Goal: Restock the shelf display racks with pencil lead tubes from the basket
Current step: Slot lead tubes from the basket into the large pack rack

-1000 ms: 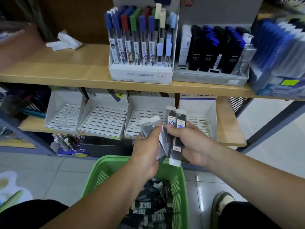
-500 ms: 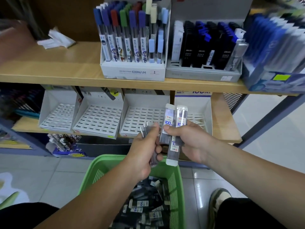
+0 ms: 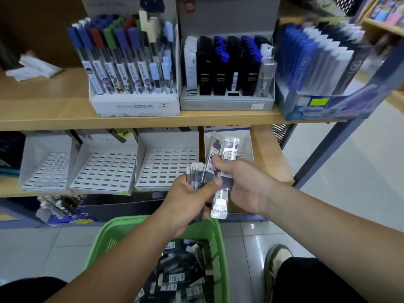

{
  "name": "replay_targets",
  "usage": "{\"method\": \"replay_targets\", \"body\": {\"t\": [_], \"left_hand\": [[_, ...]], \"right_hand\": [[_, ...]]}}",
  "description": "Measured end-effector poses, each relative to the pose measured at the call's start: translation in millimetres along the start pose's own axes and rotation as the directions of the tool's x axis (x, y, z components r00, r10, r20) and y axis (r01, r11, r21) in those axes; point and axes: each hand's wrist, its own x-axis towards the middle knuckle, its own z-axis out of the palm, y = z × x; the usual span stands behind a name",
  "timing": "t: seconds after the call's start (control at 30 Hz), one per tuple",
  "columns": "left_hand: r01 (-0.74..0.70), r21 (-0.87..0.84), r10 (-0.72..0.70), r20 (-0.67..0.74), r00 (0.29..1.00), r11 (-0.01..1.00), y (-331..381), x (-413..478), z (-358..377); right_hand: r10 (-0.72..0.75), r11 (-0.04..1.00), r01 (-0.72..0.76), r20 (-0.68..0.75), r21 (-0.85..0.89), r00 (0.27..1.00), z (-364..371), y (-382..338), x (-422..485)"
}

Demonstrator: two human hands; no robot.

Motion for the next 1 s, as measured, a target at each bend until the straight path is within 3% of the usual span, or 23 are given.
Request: {"method": "replay_targets", "body": {"t": [0.1, 0.27, 0.4, 0.47, 0.6, 0.73, 1.0], "left_hand": [[0.011, -0.079, -0.011, 0.004, 1.000, 0.997, 3.3, 3.6, 2.2], [0.043, -0.151, -0.042, 0.011, 0.999, 0.988, 8.9, 7.5, 3.1], [0.073, -0.110, -0.078, -0.038, 0.996, 0.991, 2.0, 15.4, -2.9], [0.076, -0.044, -0.081, -0.125, 0.989, 0.996, -3.7, 21.2, -7.1], [0.115, -0.029, -0.119, -0.219, 0.969, 0.993, -15.9, 27.4, -13.5], [0.146, -0.066, -0.157, -0.223, 0.962, 0.987, -20.8, 33.6, -12.6], [0.148, -0.077, -0.162, -0.235, 0.959, 0.986, -24.7, 37.1, -6.8]], "right_hand": [[-0.023, 0.999, 0.024, -0.011, 0.047, 1.000, -4.9, -1.1, 0.7], [-0.053, 0.991, 0.042, -0.081, -0.129, 0.995, -15.6, -6.3, -0.1], [-0.131, 0.975, 0.079, -0.248, -0.209, 0.960, -26.8, -8.8, 7.3], [-0.199, 0.930, 0.079, -0.313, -0.358, 0.929, -35.9, -9.4, 8.3], [-0.239, 0.790, 0.015, -0.285, -0.614, 0.928, -48.9, 3.5, 8.2], [-0.222, 0.745, -0.001, -0.249, -0.668, 0.943, -51.5, 15.0, 11.0], [-0.181, 0.806, -0.012, -0.266, -0.591, 0.947, -50.2, 15.9, 7.0]]}}
